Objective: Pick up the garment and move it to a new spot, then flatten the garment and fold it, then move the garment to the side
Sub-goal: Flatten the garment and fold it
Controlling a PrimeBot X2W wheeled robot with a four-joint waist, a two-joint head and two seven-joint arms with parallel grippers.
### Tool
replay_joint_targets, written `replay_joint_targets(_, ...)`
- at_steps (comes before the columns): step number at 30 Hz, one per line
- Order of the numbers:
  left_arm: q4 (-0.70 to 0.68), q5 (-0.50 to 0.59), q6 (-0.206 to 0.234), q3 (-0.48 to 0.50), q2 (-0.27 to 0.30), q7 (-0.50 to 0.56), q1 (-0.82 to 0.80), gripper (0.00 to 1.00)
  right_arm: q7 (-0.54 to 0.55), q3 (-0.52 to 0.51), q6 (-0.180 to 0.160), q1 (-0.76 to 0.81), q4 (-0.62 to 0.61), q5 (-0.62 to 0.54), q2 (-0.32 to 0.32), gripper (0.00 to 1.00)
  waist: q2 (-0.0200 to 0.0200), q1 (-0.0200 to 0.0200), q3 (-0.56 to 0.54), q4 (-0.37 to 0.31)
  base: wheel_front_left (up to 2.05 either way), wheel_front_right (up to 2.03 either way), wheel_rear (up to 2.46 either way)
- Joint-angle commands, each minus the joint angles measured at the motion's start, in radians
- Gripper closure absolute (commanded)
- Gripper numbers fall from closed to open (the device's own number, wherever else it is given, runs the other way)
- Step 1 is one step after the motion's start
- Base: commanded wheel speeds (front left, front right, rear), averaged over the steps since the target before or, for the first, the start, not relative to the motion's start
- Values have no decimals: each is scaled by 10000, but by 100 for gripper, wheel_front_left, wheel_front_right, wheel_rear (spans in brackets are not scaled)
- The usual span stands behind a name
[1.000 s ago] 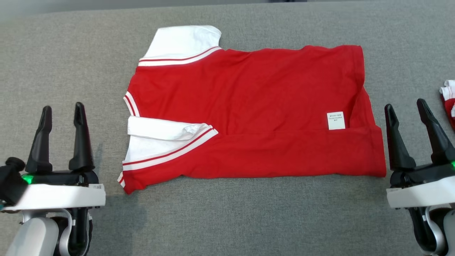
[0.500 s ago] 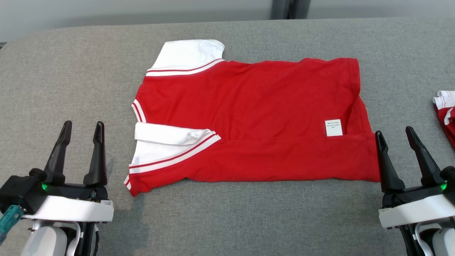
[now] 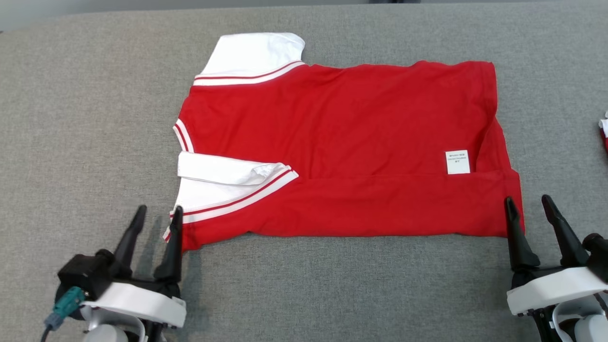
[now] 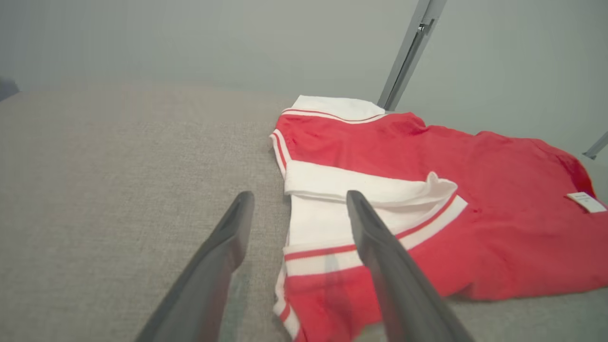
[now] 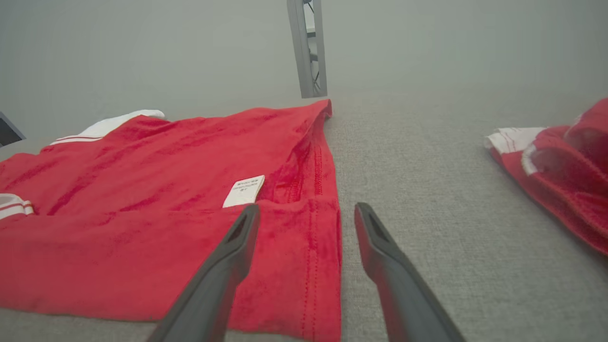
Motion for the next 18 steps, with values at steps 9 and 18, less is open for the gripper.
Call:
replay_joint_targets(9, 1354, -903, -333, -267, -484, 299, -20, 0, 39, 121, 1, -402, 1124, 330, 20, 0, -1, 0, 537, 47, 0, 0, 0)
replay_joint_targets(18, 1909, -1815, -566, -897, -421, 1332, -327, 100, 249, 549, 1, -811, 1852, 804, -62, 100, -1, 0, 650, 71, 0, 0, 0)
